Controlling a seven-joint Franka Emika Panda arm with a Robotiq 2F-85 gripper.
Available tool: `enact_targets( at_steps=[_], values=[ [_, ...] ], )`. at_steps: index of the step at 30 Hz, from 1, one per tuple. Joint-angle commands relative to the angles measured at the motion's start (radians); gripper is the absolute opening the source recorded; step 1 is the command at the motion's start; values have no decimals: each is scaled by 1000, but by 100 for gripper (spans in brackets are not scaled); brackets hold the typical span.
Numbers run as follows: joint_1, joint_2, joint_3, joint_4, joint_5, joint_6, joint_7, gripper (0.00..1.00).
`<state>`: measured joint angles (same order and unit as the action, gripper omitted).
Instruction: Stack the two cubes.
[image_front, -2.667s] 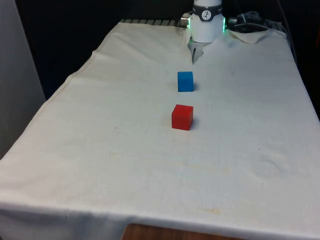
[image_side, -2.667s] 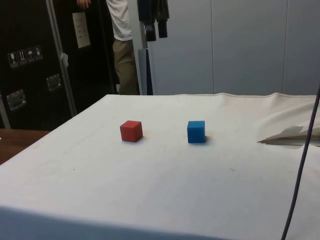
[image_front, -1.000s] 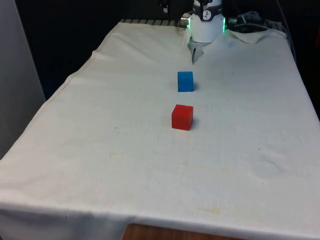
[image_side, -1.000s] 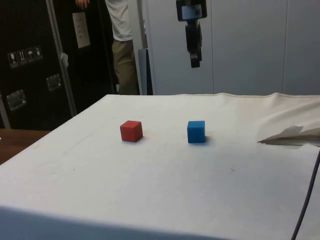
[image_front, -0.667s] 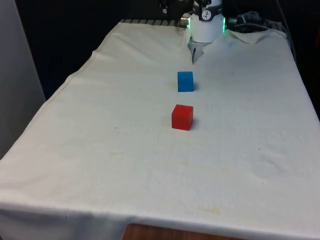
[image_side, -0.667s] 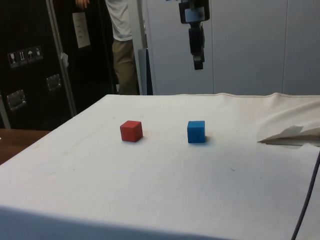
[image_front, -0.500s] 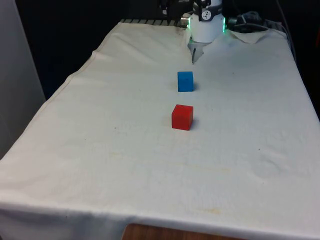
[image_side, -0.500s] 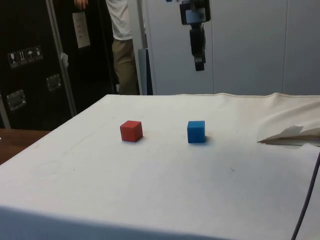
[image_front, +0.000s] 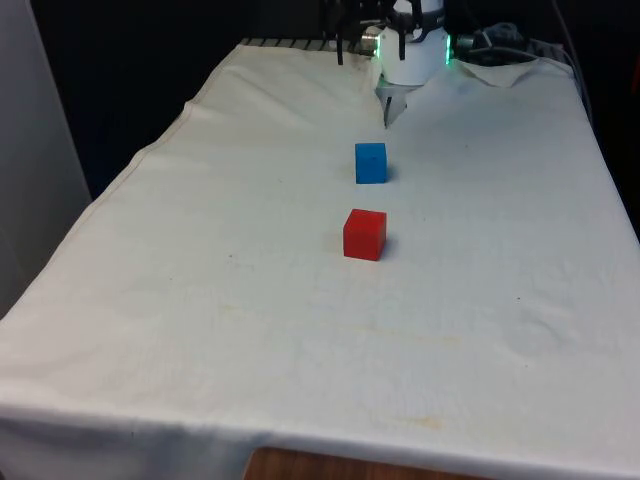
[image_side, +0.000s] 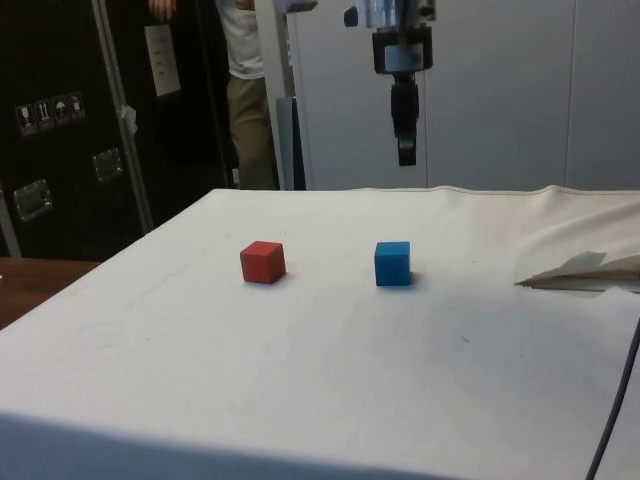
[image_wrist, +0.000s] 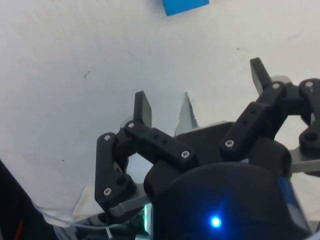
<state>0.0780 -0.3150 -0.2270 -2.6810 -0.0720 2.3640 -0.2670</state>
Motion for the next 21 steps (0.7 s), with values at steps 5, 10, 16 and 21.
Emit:
enact_targets(
  at_steps=[5, 10, 16, 21],
  values=[
    [3, 0, -9, -41, 18, 74, -34, 100],
    [1, 3, -8, -45, 14, 82, -34, 100],
    [1, 25, -13, -46, 15, 98, -39, 100],
    [4, 96, -31, -39, 23, 159, -58, 100]
  ],
)
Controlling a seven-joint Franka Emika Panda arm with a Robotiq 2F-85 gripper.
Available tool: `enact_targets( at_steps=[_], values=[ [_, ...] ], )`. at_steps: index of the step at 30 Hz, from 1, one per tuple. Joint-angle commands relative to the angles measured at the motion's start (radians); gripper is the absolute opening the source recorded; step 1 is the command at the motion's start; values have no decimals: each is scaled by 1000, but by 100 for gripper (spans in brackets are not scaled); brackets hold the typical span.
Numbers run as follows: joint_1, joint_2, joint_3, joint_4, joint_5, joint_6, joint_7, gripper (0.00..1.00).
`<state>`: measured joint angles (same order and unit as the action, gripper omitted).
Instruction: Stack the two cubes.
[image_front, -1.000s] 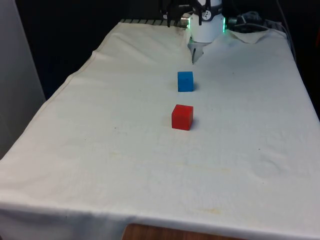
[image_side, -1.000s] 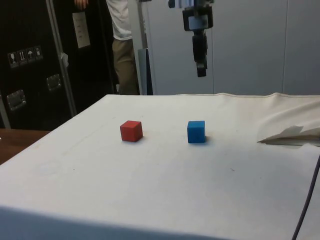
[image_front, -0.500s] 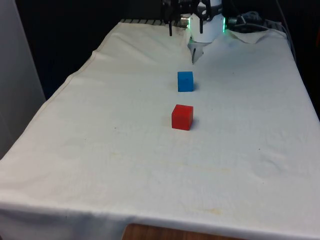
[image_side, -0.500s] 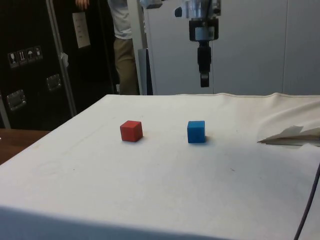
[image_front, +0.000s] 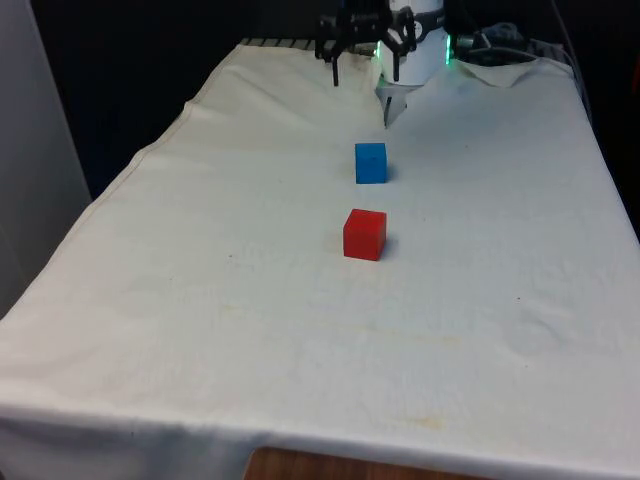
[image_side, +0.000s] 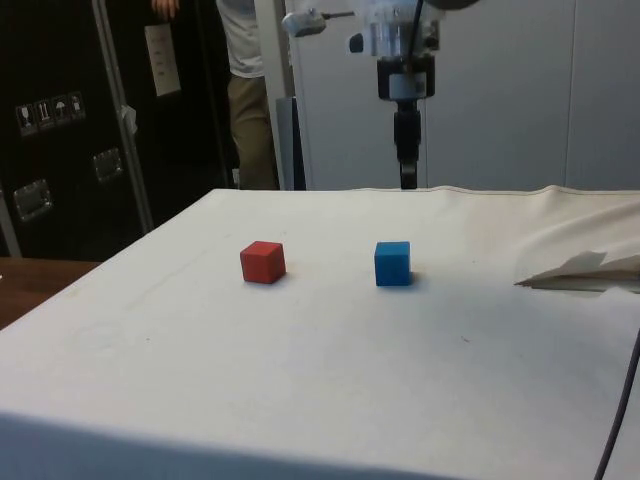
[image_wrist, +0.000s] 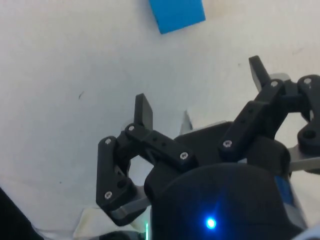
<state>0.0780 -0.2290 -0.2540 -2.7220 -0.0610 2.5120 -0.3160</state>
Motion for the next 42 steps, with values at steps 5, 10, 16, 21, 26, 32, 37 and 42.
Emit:
enact_targets(
  at_steps=[5, 10, 16, 21, 26, 32, 37, 42],
  values=[
    [4, 64, -11, 13, 17, 52, -19, 100],
    [0, 132, -13, 32, 0, 88, -11, 100],
    [2, 181, -14, 39, 10, 134, -18, 100],
    [1, 183, -15, 40, 5, 135, -15, 100],
    [4, 186, -17, 41, 30, 137, -35, 100],
    [9, 202, -13, 53, 102, 136, -80, 100],
    [9, 219, -7, 68, 162, 134, -120, 100],
    [8, 235, -2, 79, 231, 132, -166, 100]
  ],
)
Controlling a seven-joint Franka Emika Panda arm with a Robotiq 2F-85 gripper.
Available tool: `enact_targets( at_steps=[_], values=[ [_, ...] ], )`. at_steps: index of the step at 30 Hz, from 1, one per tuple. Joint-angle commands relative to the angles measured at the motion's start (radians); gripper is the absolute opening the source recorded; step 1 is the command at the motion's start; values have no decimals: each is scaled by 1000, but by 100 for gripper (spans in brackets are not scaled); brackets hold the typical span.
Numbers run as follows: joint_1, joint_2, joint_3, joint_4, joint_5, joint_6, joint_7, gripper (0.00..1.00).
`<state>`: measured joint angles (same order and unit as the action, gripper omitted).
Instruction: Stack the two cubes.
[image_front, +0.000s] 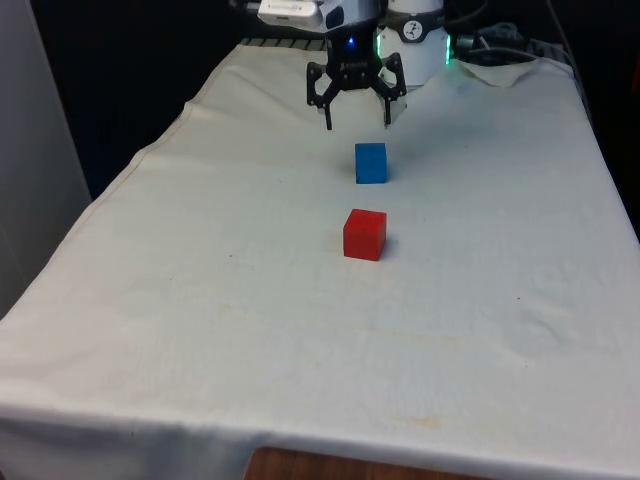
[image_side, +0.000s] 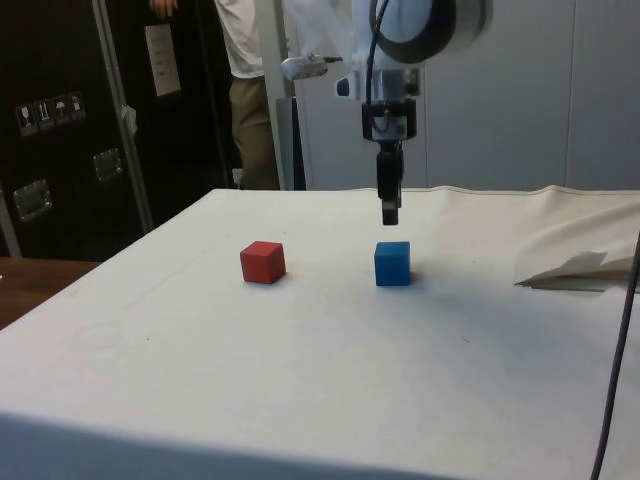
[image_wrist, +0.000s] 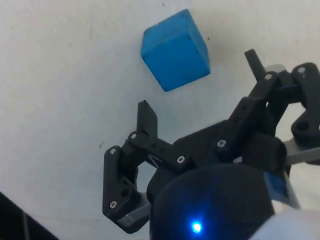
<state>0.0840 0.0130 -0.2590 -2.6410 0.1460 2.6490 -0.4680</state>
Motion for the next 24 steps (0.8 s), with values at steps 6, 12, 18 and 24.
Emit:
enact_targets(
  at_steps=[6, 12, 18, 24],
  values=[
    [1, -1, 1, 0, 17, -2, -14, 100],
    [0, 0, 0, 0, 11, -1, -10, 100],
    [0, 0, 0, 0, 12, -1, -10, 100],
    [5, 3, 7, 1, 17, 1, -5, 100]
  ],
)
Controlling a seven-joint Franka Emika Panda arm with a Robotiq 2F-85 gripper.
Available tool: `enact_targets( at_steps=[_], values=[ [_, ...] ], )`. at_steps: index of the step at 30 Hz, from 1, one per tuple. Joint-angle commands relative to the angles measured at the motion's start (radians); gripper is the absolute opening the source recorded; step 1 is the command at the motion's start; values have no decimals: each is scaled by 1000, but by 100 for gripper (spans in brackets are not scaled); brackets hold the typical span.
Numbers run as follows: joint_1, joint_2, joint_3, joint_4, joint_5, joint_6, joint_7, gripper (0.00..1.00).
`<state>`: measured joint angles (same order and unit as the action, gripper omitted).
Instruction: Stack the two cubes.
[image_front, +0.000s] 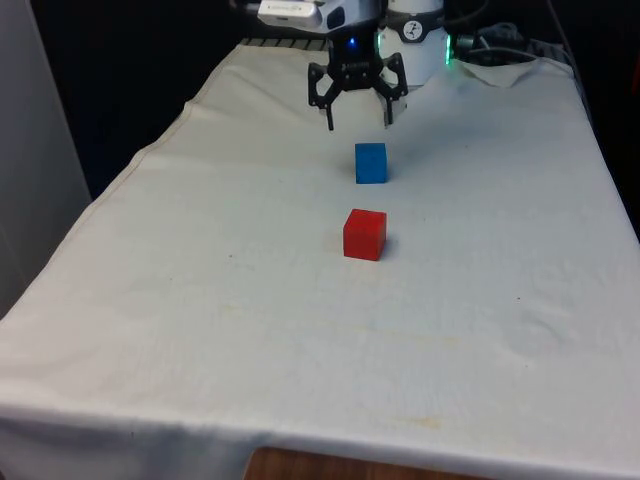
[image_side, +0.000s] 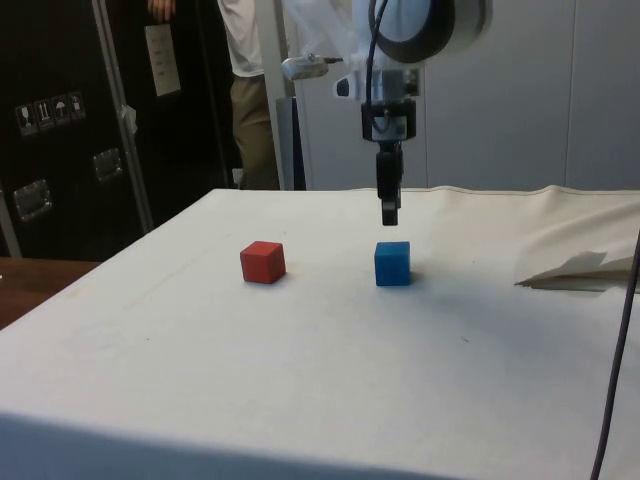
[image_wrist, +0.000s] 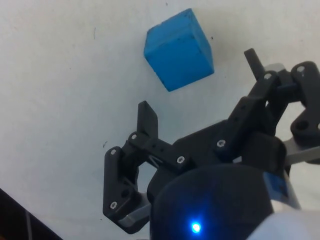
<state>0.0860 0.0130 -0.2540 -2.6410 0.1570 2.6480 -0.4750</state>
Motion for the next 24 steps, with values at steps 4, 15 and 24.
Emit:
enact_targets(
  at_steps=[4, 15, 24],
  values=[
    [9, 9, 19, 2, 16, 5, 15, 100],
    [7, 31, 57, 10, 5, 3, 56, 100],
    [5, 47, 56, 14, 6, 4, 54, 100]
  ],
)
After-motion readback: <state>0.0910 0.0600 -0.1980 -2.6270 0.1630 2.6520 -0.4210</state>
